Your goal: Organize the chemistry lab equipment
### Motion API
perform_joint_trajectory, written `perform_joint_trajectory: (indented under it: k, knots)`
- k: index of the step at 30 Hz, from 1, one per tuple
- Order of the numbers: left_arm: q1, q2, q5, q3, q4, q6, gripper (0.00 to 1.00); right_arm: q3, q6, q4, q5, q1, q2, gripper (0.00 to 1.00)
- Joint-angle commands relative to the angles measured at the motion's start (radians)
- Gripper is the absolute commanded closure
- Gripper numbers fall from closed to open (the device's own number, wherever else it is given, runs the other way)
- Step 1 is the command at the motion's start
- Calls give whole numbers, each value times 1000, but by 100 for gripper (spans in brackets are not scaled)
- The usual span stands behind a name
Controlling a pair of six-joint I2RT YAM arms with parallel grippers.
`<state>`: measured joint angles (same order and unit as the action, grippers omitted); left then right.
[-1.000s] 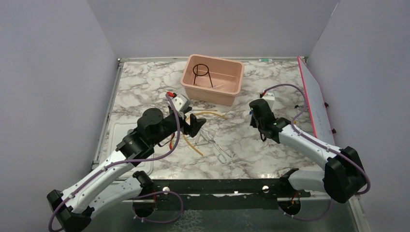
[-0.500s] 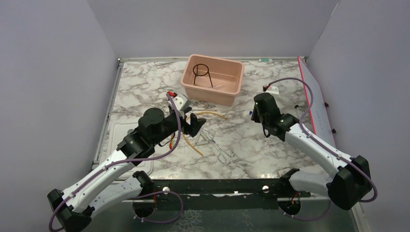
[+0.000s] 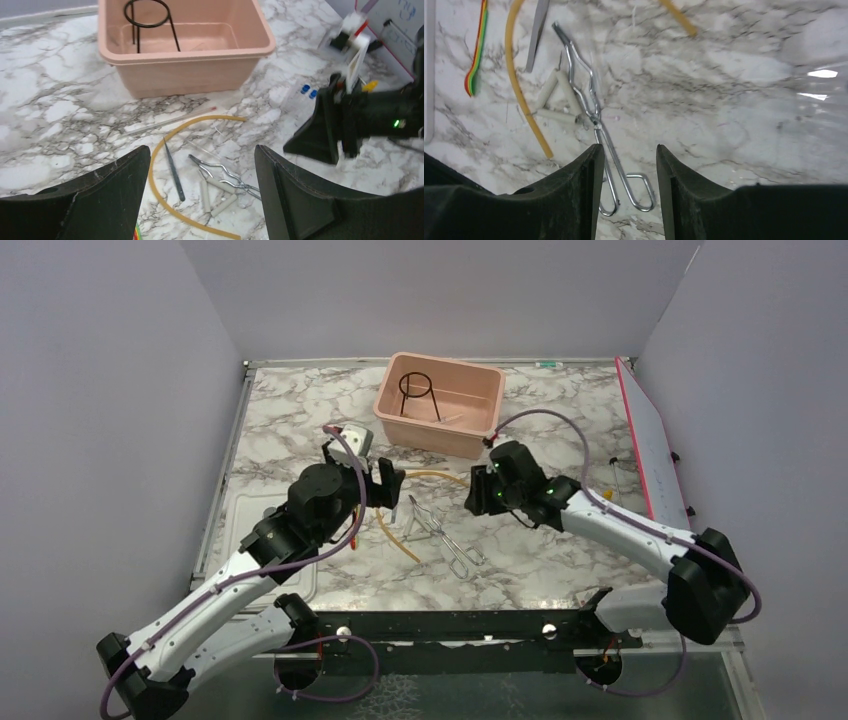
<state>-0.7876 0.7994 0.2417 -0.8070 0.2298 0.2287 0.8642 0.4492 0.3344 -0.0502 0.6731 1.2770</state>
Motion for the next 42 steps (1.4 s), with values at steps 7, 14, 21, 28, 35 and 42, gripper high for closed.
perform_joint_trajectory:
  k: [7, 14, 21, 28, 35, 42]
  knots:
    - [-2, -145, 327, -44, 35, 57, 18, 218, 18, 34, -39, 179, 392, 52]
    - [-2, -168, 342, -27, 42, 48, 17, 393, -25, 64, -57, 181, 588, 57]
    - [-2, -141, 338, -19, 30, 26, 16, 521, -53, 99, -62, 181, 722, 66]
    - [-2, -145, 321, -10, 10, -32, 15, 591, -88, 133, -98, 181, 777, 84]
    - [-2, -179, 329, 15, -3, -39, 15, 546, -178, 150, -83, 181, 669, 95]
    - [-2, -224, 363, 37, -19, -72, 15, 449, -326, 221, 4, 180, 412, 95]
